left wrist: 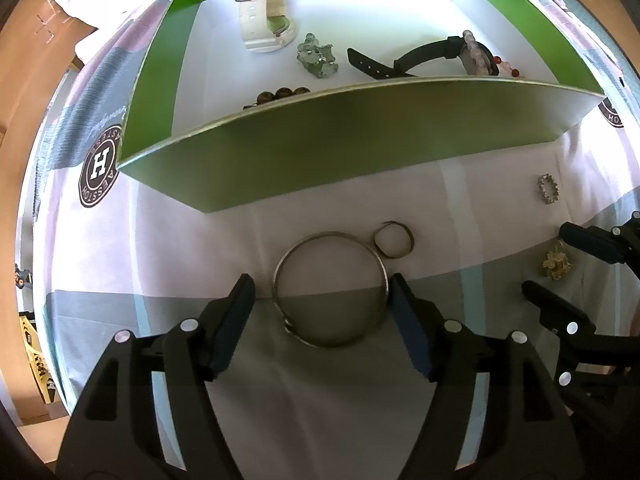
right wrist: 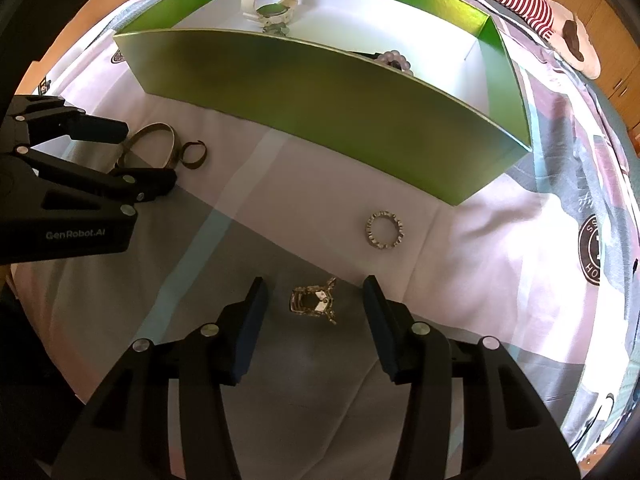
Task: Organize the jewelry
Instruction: 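Close the left tool on the silver bangle rim, then grasp the gold charm with the right tool while the left tool holds the silver bangle, then carry the bangle into the box with the left tool while the right tool drops the gold charm there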
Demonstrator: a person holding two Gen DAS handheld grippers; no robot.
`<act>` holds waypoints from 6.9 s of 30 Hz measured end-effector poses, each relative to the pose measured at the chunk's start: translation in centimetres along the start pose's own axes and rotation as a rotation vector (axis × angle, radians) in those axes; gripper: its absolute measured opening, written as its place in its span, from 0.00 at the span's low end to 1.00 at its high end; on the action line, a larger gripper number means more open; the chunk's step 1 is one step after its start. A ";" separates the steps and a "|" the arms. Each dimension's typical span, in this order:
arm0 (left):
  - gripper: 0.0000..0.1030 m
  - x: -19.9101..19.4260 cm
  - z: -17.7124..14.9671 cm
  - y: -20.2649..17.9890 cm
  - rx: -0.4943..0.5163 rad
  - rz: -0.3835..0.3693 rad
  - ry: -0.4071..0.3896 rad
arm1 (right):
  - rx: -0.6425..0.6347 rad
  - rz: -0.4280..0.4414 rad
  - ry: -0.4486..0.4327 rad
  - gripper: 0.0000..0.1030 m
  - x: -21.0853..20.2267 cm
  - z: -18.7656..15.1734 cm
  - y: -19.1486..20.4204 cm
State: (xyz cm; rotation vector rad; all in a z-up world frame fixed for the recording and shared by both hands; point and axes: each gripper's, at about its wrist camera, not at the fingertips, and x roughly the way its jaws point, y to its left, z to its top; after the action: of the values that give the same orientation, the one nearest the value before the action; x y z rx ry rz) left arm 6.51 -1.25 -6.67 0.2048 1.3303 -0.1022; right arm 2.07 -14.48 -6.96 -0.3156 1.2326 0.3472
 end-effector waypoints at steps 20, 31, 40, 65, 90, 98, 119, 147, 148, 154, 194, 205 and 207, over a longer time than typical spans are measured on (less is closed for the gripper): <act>0.74 0.0 -0.2 -0.8 0.011 0.019 -0.001 | -0.007 -0.007 -0.003 0.49 0.4 -0.1 0.0; 0.74 -0.1 -0.3 -0.9 0.016 0.024 -0.004 | -0.011 -0.011 -0.002 0.49 0.5 -0.2 -0.2; 0.57 -0.3 -0.3 -1.0 0.017 -0.014 -0.010 | -0.016 -0.014 -0.004 0.49 0.5 -0.2 -0.2; 0.67 -0.2 1.6 5.7 -0.191 -0.092 -0.008 | 0.071 0.003 0.012 0.50 0.3 0.0 -3.9; 0.64 0.3 0.6 2.2 -0.096 -0.018 -0.005 | -0.009 -0.042 0.000 0.50 0.0 -0.7 -0.6; 0.61 -1.3 -0.4 1.1 -0.089 -0.035 -0.001 | -0.043 -0.012 -0.004 0.50 -0.5 -0.9 0.7; 0.71 -1.9 -0.1 2.3 -0.117 -0.090 -0.016 | 0.006 0.012 -0.008 0.55 -1.3 -0.5 -1.0; 0.73 0.0 -0.2 -0.6 -0.066 -0.020 -0.007 | -0.052 -0.034 -0.004 0.55 -0.2 -0.6 0.3; 0.73 0.0 -0.2 -0.7 -0.067 -0.021 -0.006 | -0.049 -0.031 -0.004 0.53 -0.1 -0.6 0.3; 0.57 0.0 -0.1 -0.1 -0.103 -0.051 -0.009 | 0.006 0.037 0.017 0.26 0.3 -0.5 -0.5; 0.57 0.8 0.4 -0.7 -0.097 -0.028 -0.024 | 0.054 -0.041 0.015 0.22 0.2 -0.2 -2.1; 0.57 -4.1 -0.5 2.3 -0.164 -0.013 -0.165 | 0.171 0.065 -0.176 0.22 -5.9 1.0 -5.6; 0.57 -4.9 -0.6 2.4 -0.165 -0.038 -0.190 | 0.200 0.070 -0.221 0.22 -6.7 1.3 -6.6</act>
State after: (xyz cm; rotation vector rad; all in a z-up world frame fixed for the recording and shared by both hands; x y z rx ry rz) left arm 5.21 0.99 -1.86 0.0290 1.1471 -0.0428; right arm 3.98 -20.48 0.12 -0.0598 1.0523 0.3077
